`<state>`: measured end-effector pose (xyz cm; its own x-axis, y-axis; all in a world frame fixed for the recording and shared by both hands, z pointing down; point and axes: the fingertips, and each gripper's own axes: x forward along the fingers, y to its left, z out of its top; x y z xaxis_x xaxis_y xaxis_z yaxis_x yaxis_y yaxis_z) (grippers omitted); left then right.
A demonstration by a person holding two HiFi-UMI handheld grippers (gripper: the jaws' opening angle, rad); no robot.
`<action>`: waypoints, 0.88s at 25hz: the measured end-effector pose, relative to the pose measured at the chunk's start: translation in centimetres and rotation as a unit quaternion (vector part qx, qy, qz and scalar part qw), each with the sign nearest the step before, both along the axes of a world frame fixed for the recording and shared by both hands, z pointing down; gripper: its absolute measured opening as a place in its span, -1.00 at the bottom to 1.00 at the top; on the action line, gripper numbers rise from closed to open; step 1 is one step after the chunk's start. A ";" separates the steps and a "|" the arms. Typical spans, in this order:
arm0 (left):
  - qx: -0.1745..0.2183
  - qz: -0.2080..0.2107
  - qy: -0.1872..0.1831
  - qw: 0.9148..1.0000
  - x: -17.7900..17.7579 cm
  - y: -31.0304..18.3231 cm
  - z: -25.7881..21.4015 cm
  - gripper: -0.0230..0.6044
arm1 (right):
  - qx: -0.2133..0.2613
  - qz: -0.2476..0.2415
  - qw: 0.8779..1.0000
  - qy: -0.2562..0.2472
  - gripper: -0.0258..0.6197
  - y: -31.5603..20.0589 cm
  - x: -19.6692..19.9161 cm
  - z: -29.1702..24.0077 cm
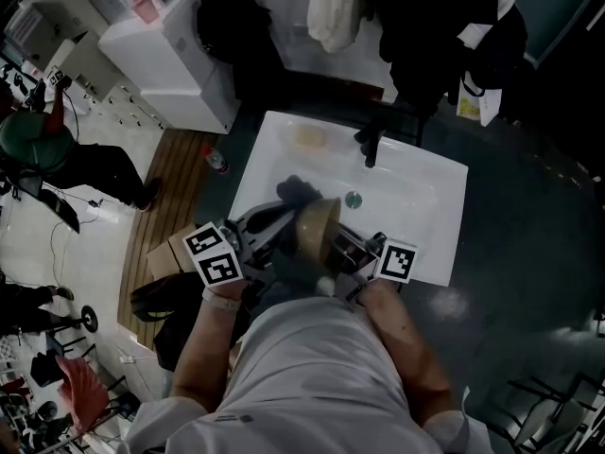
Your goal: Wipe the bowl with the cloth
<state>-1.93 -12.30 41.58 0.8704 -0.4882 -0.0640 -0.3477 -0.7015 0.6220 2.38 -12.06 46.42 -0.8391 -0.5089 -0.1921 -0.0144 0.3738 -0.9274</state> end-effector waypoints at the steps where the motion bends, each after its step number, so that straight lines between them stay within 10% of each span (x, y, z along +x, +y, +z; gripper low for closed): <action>1: 0.001 0.005 -0.009 1.000 0.3 0.1 0.2 -0.79 | 0.001 0.006 1.000 0.003 -0.83 -0.2 0.3 0.0; 15: 0.000 0.030 0.031 0.999 0.6 0.4 -0.4 -0.79 | -0.054 0.002 0.999 0.007 -0.82 -0.8 1.2 2.2; 22: -0.006 0.003 0.020 1.000 -0.8 -0.5 -0.6 -0.79 | -0.022 0.073 0.981 0.179 -0.83 -2.8 4.0 4.0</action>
